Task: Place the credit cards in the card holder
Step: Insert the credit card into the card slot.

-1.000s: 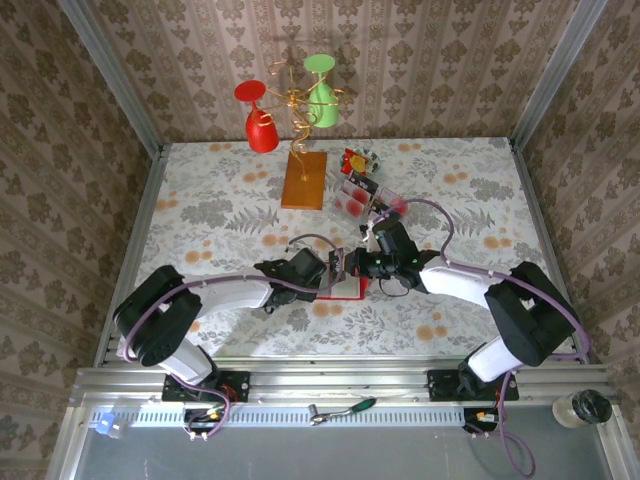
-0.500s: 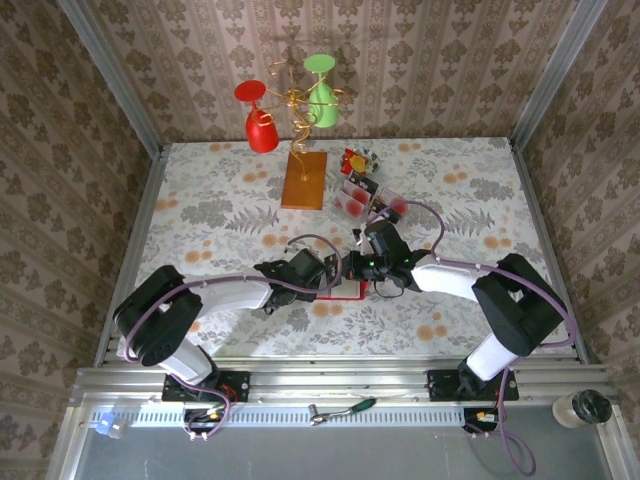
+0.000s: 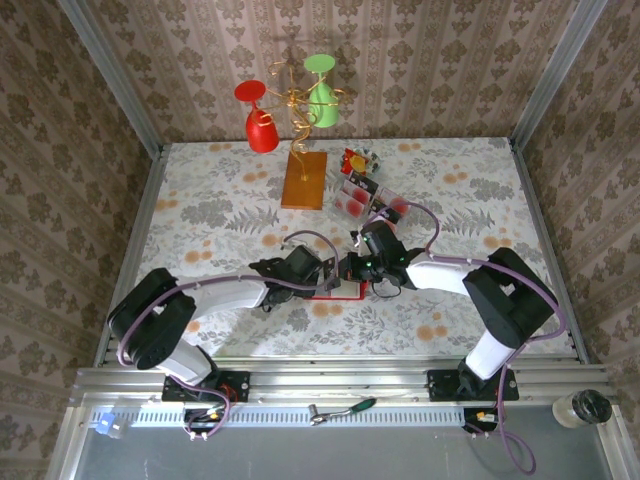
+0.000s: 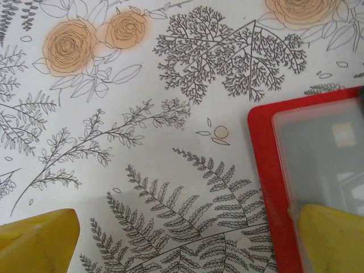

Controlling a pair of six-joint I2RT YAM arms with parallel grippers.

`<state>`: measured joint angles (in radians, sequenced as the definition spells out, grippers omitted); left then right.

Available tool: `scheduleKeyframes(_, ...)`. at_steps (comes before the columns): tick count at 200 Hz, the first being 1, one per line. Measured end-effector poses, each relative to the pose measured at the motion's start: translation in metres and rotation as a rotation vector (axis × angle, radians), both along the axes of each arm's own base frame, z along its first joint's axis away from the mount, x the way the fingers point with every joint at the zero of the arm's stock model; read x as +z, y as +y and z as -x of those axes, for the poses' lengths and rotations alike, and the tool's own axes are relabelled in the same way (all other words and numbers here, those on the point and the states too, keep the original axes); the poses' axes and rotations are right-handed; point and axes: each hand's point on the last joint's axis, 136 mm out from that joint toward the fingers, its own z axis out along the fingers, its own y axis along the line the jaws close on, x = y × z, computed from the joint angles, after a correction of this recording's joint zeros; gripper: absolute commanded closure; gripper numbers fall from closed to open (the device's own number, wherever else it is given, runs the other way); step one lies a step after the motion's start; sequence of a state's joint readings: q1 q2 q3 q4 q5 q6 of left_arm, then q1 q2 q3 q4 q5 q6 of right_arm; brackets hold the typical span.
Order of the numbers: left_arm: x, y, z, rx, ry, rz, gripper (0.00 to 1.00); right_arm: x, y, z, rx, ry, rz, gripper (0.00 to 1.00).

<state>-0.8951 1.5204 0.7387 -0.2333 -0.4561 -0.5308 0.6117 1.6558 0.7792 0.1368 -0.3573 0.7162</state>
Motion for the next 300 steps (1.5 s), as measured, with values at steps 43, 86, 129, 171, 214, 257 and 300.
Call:
scheduleKeyframes(43, 0.0, -0.001, 0.0, -0.005, 0.007, 0.009, 0.0, 0.001, 0.001, 0.0, 0.0, 0.003, 0.0, 1.0)
scheduleKeyframes(86, 0.0, -0.006, -0.001, -0.015, 0.005, 0.029, 0.0, 0.001, 0.001, 0.0, 0.0, 0.003, 0.0, 1.0)
scheduleKeyframes(129, -0.012, -0.002, 0.003, -0.016, 0.025, 0.01, 0.0, 0.001, 0.001, 0.001, 0.002, 0.008, -0.005, 1.0)
scheduleKeyframes(171, -0.013, -0.002, 0.003, -0.009, 0.026, 0.014, 0.0, 0.003, 0.004, 0.002, 0.007, 0.022, -0.021, 1.0)
scheduleKeyframes(214, -0.014, -0.001, 0.004, 0.007, 0.028, 0.023, 0.0, 0.019, -0.002, -0.006, -0.012, -0.005, -0.052, 1.0)
scheduleKeyframes(257, -0.015, 0.001, 0.004, 0.025, 0.025, 0.029, 0.0, 0.04, -0.01, -0.014, -0.044, -0.072, -0.087, 1.0)
scheduleKeyframes(300, -0.015, 0.002, 0.004, 0.033, 0.023, 0.031, 0.0, 0.02, -0.021, -0.007, -0.09, -0.071, -0.082, 1.0)
